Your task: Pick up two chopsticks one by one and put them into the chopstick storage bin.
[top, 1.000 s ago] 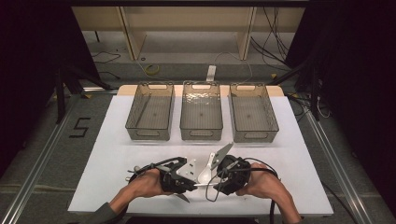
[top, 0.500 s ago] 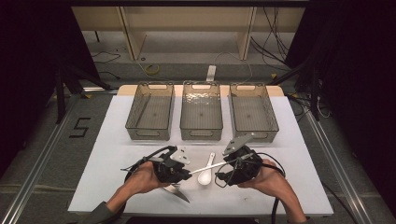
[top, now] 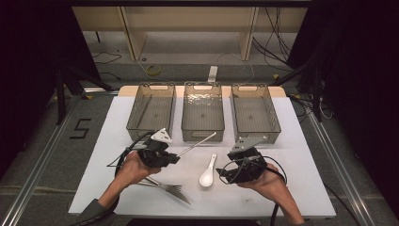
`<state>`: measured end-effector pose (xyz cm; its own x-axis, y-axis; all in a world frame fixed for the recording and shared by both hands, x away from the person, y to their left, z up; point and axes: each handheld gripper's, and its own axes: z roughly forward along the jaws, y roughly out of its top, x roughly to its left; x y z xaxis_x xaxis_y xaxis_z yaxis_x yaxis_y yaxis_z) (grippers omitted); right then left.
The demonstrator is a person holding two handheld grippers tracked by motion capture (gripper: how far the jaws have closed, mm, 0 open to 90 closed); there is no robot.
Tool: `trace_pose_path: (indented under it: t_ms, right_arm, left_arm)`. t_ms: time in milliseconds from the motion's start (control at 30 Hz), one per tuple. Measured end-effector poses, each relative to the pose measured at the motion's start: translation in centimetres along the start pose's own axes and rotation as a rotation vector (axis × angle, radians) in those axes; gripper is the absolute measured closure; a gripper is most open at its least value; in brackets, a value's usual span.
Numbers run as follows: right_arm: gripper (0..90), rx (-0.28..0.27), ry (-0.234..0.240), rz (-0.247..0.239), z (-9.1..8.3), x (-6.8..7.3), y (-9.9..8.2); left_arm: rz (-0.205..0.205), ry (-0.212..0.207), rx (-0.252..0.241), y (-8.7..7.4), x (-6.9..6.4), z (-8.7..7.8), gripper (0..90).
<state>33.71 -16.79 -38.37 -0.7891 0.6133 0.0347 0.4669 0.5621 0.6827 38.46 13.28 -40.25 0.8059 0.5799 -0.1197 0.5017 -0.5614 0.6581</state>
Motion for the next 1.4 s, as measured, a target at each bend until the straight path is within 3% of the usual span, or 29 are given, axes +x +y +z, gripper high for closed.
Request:
trace_pose_path:
  t_ms: [233, 500, 767, 933, 1067, 1233, 1400]
  right_arm:
    - [34.3, -0.031, -0.036, 0.055, 1.6, -0.6, -1.8]
    - [34.0, -0.047, -0.039, 0.072, 2.0, -0.8, -3.5]
    - [34.5, -0.045, -0.037, 0.079, 1.5, -0.7, -4.5]
    - [32.8, -0.064, -0.031, 0.079, 1.4, -0.4, -4.7]
    - [29.5, -0.101, -0.033, 0.088, 1.1, -0.3, -4.9]
    - [28.5, -0.137, -0.041, 0.108, 0.6, -0.3, -5.1]
    - [28.3, -0.132, -0.041, 0.108, 0.8, -0.2, -5.2]
  left_arm:
    - [-0.074, 0.042, -0.057, -0.2, 2.6, -1.3, 85.6]
    - [-0.171, 0.134, -0.125, 0.3, 6.3, -2.4, 85.6]
    - [-0.245, 0.209, -0.124, 1.9, 10.0, -2.2, 85.6]
    - [-0.298, 0.216, -0.139, 2.5, 12.1, -1.4, 85.6]
    - [-0.340, 0.230, -0.124, 2.7, 13.7, -0.7, 85.6]
    - [-0.371, 0.252, -0.126, 2.8, 15.0, -0.5, 85.6]
    - [-0.392, 0.265, -0.124, 2.9, 15.9, -0.3, 85.5]
